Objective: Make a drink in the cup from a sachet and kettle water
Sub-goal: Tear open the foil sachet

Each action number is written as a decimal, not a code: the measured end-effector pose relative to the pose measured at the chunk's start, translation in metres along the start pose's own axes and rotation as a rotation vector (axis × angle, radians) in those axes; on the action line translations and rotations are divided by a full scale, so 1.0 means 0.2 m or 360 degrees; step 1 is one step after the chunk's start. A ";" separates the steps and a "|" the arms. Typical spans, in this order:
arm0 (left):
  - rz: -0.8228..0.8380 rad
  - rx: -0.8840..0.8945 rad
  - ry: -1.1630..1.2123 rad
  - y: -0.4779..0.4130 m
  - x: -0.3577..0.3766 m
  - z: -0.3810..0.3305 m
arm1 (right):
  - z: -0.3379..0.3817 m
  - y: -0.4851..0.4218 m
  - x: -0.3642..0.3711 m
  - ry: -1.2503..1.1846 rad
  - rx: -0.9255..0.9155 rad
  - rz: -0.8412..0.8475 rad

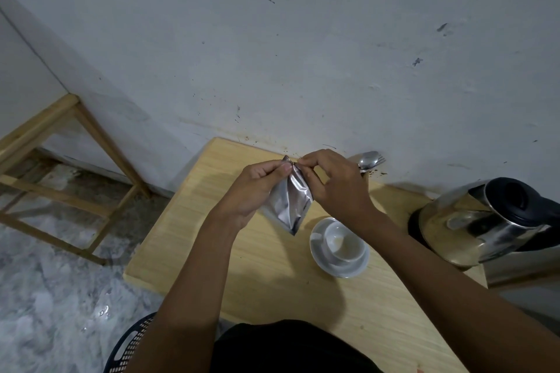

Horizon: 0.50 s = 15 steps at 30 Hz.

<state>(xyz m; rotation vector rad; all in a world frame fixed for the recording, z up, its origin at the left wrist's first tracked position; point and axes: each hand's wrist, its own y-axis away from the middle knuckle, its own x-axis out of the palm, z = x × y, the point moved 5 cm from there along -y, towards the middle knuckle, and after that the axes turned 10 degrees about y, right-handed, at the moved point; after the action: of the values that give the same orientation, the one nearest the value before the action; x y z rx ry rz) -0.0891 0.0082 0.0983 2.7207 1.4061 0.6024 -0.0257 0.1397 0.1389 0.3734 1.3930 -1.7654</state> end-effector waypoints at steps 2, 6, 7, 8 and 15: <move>0.0004 -0.0044 0.0104 0.00 0.01 0.00 | 0.01 0.01 -0.01 0.0046 -0.0009 -0.0112; -0.0019 -0.0116 0.0211 -0.02 0.05 0.01 | 0.02 0.02 -0.04 0.0161 -0.0038 -0.0308; -0.0024 -0.0120 0.0214 -0.02 0.05 0.01 | 0.03 0.02 -0.04 0.0193 -0.0068 -0.0346; -0.0029 -0.0115 0.0202 -0.03 0.06 0.01 | 0.02 0.02 -0.05 0.0226 -0.0103 -0.0377; -0.0101 -0.0034 -0.0028 -0.02 0.08 0.00 | -0.03 0.02 -0.05 0.0305 -0.0234 -0.0161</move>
<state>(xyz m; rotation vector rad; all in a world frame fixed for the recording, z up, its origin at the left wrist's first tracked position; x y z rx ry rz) -0.0841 0.0235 0.1021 2.6473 1.4669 0.5850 -0.0183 0.1484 0.1403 0.4071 1.6930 -1.7303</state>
